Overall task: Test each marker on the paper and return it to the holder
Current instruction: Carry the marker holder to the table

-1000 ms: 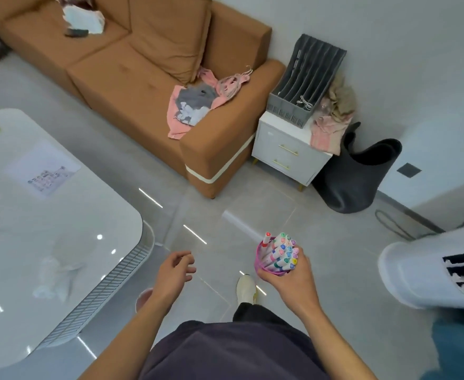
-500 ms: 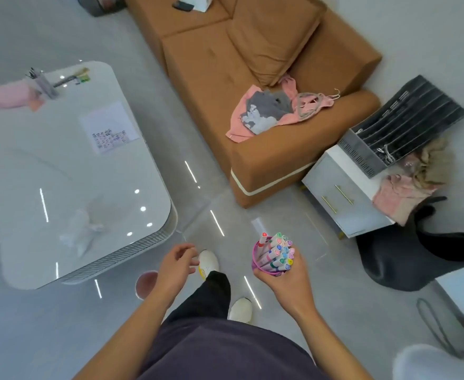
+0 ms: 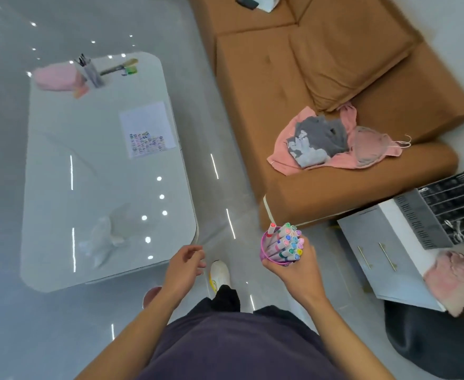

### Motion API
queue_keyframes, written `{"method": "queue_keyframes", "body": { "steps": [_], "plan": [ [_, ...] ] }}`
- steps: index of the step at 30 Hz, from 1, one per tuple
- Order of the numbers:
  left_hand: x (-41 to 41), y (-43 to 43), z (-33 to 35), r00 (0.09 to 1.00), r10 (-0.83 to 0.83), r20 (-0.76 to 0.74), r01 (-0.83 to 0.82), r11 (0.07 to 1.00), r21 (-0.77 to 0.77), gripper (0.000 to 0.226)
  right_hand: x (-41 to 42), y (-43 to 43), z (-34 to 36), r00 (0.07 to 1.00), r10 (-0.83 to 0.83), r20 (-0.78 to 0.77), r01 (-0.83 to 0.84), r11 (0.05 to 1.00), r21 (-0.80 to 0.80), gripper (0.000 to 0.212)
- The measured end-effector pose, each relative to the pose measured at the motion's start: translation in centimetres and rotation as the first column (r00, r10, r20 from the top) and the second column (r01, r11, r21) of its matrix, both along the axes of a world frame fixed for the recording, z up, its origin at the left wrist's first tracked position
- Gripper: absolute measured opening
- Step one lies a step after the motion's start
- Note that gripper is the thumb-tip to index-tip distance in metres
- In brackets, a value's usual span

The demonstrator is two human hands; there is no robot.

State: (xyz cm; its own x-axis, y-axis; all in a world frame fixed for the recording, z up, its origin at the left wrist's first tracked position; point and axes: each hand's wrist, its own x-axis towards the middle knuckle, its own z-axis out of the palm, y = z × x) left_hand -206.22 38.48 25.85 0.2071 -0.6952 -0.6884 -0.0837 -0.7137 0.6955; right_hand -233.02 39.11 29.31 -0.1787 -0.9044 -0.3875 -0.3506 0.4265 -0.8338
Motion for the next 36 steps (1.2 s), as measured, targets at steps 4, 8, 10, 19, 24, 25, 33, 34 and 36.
{"method": "queue_keyframes", "body": {
  "steps": [4,8,10,19,24,25,33,34,36],
  "plan": [
    [1.6,-3.9,0.2,0.999,0.012,0.032,-0.012,1.000,-0.015,0.017,1.6,-5.9,1.6,0.998,0.057,0.018,-0.055,0.996,-0.069,0.049],
    [2.0,-7.3,0.6,0.996,0.074,0.048,-0.072,0.997,-0.032,0.017,2.4,-10.8,1.9,0.994,0.109,0.017,-0.107,0.990,-0.096,0.046],
    [1.8,-9.0,0.8,0.993,0.100,0.056,-0.099,0.995,-0.034,0.018,2.7,-13.2,1.9,0.992,0.127,0.025,-0.125,0.988,-0.093,0.050],
    [0.2,-18.1,0.6,0.964,0.253,0.084,-0.251,0.967,-0.036,0.021,1.8,-26.7,1.1,0.941,0.336,0.031,-0.333,0.940,-0.075,0.045],
    [-1.1,-23.5,0.6,0.925,0.362,0.114,-0.361,0.932,-0.033,0.021,1.2,-34.9,0.1,0.895,0.447,0.015,-0.447,0.895,-0.005,0.058],
    [-1.2,-24.5,0.7,0.914,0.391,0.109,-0.389,0.920,-0.036,0.020,1.3,-36.6,0.1,0.884,0.468,0.010,-0.468,0.884,-0.005,0.056],
    [-0.7,-30.9,1.7,0.815,0.576,0.054,-0.575,0.817,-0.036,0.018,4.3,-46.3,0.4,0.789,0.614,0.010,-0.613,0.788,-0.058,0.055],
    [-0.4,-31.6,1.6,0.804,0.592,0.048,-0.591,0.806,-0.033,0.019,4.8,-47.2,0.0,0.778,0.628,0.003,-0.627,0.777,-0.057,0.056],
    [0.2,-33.0,1.4,0.786,0.617,0.043,-0.616,0.787,-0.028,0.020,6.0,-49.1,-0.4,0.756,0.655,-0.005,-0.655,0.755,-0.033,0.059]
  ]
}}
